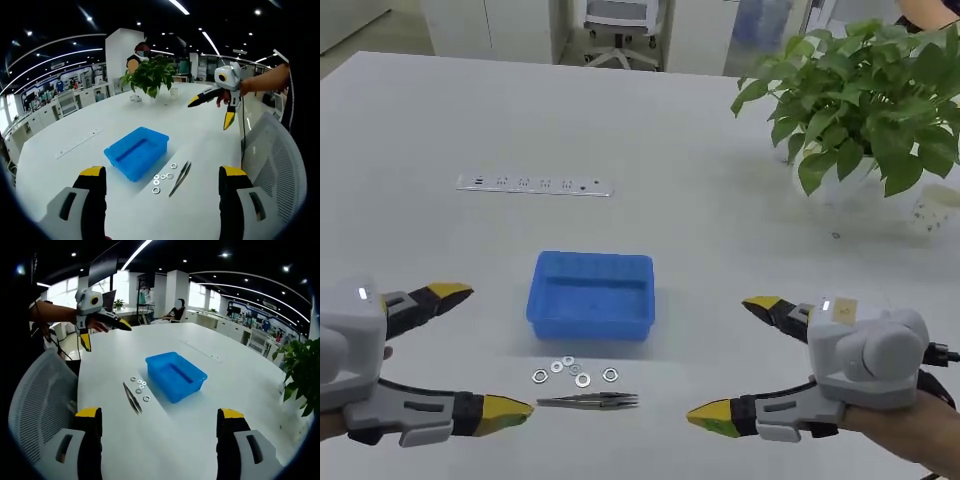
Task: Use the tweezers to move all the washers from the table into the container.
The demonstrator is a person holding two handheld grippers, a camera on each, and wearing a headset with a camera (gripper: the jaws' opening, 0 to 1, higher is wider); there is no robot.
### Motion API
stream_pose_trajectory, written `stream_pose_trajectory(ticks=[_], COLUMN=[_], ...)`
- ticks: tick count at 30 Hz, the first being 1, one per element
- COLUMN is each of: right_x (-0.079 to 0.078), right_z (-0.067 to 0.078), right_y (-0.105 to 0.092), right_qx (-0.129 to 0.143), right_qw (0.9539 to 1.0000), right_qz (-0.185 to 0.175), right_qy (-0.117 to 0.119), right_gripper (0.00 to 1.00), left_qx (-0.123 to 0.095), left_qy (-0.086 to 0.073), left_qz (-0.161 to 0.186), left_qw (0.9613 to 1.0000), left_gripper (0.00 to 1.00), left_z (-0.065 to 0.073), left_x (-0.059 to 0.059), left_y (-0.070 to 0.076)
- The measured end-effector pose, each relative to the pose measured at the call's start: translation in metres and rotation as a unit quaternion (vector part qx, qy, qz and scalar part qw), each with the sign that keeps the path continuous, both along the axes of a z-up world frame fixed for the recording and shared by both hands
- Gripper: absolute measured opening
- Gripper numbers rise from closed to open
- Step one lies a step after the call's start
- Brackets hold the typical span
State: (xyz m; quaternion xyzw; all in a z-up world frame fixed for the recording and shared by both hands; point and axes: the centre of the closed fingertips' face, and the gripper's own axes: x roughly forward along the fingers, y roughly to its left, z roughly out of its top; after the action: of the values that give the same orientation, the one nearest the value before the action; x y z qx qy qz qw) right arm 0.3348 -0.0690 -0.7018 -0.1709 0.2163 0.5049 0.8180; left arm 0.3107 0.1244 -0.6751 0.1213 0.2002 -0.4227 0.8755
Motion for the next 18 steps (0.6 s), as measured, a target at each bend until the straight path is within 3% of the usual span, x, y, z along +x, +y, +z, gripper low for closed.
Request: stream_pose_trajectory(ticks=[18], right_x=[0.0040], right_z=[-0.0008], right_y=[0.0033], right_qx=[-0.005], right_qw=[0.9999], right_qz=[0.010], right_qy=[-0.001], right_gripper=[0.95], left_qx=[0.010], left_qy=[0.000], left_qz=[-0.004], left_qw=[0.9999], left_gripper=[0.99], left_z=[-0.0036], left_x=[0.0025], left_y=[0.0019])
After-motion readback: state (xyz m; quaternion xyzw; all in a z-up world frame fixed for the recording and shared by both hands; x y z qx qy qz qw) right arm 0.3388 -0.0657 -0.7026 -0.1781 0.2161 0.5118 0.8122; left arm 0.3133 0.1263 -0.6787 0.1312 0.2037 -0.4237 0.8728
